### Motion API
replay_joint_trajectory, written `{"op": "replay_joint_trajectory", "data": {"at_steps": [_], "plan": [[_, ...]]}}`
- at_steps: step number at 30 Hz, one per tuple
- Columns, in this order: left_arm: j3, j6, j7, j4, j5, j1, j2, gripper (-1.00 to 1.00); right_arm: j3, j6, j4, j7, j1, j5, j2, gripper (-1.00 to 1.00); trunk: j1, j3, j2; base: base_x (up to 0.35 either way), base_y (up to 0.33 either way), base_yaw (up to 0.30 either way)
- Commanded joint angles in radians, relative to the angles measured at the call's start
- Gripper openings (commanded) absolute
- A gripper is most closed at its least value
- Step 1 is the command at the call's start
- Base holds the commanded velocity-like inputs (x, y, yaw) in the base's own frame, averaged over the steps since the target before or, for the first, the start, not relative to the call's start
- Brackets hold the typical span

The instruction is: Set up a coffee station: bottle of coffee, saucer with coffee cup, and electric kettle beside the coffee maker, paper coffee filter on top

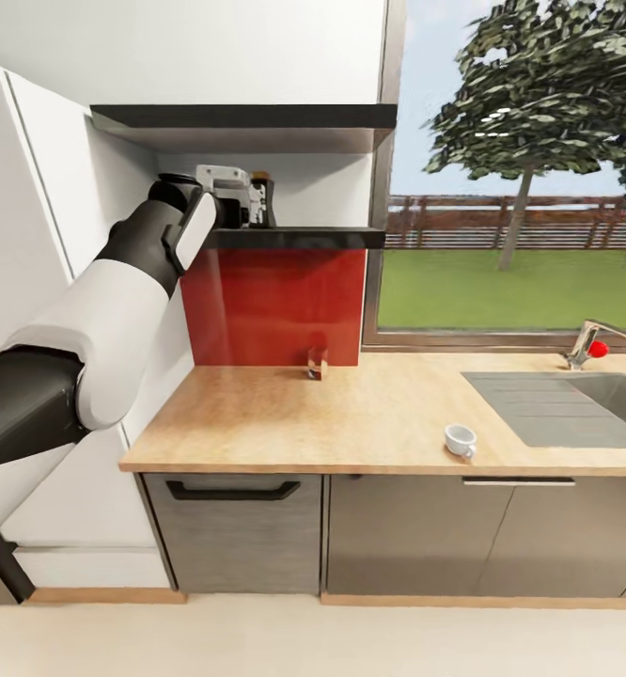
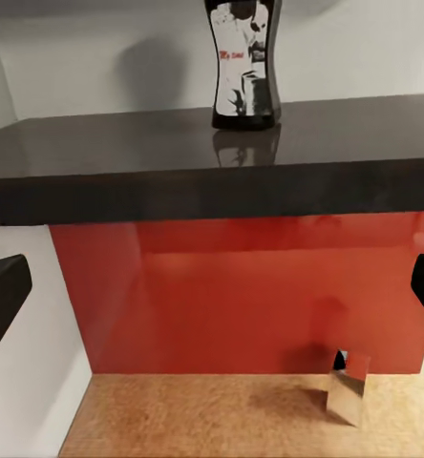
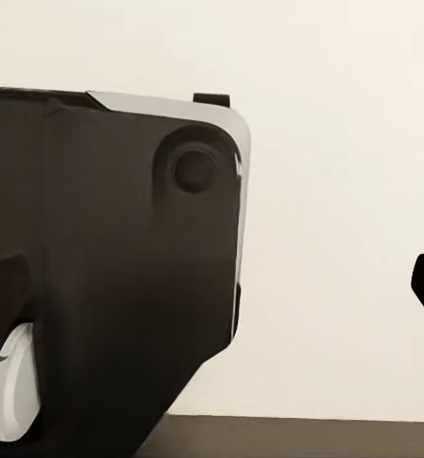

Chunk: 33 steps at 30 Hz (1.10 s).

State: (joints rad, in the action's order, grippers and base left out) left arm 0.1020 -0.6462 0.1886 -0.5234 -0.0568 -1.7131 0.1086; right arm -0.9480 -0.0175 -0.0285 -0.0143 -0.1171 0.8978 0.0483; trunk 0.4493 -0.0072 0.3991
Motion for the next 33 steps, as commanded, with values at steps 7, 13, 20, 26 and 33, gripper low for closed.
{"op": "replay_joint_trajectory", "data": {"at_steps": [7,13,20,26,33], "plan": [[0.005,-0.004,0.006,-0.001,-0.008,0.0,-0.001,1.0,-0.009,-0.002,-0.001,-0.004,0.0,-0.002,0.001,1.0,0.001,-0.001,0.001,0.299,0.0,-0.008],[0.005,-0.004,0.006,-0.001,-0.006,0.0,-0.004,1.0,-0.009,-0.004,-0.001,-0.003,0.001,-0.003,0.001,1.0,0.001,-0.001,0.001,0.334,0.0,0.0],[0.01,-0.004,0.006,-0.027,-0.006,0.0,-0.004,1.0,-0.009,-0.004,-0.001,-0.001,0.001,-0.002,-0.001,1.0,0.001,-0.001,0.001,0.314,0.0,0.0],[0.01,-0.003,0.009,-0.099,-0.005,0.0,-0.003,1.0,-0.009,-0.004,-0.001,-0.001,0.005,-0.002,-0.001,1.0,0.001,-0.001,0.001,0.057,0.0,0.0],[0.008,-0.003,0.009,-0.106,-0.005,0.0,-0.002,1.0,-0.009,-0.005,-0.001,-0.001,0.01,-0.002,-0.001,1.0,0.001,-0.001,0.001,0.061,0.0,0.0]]}}
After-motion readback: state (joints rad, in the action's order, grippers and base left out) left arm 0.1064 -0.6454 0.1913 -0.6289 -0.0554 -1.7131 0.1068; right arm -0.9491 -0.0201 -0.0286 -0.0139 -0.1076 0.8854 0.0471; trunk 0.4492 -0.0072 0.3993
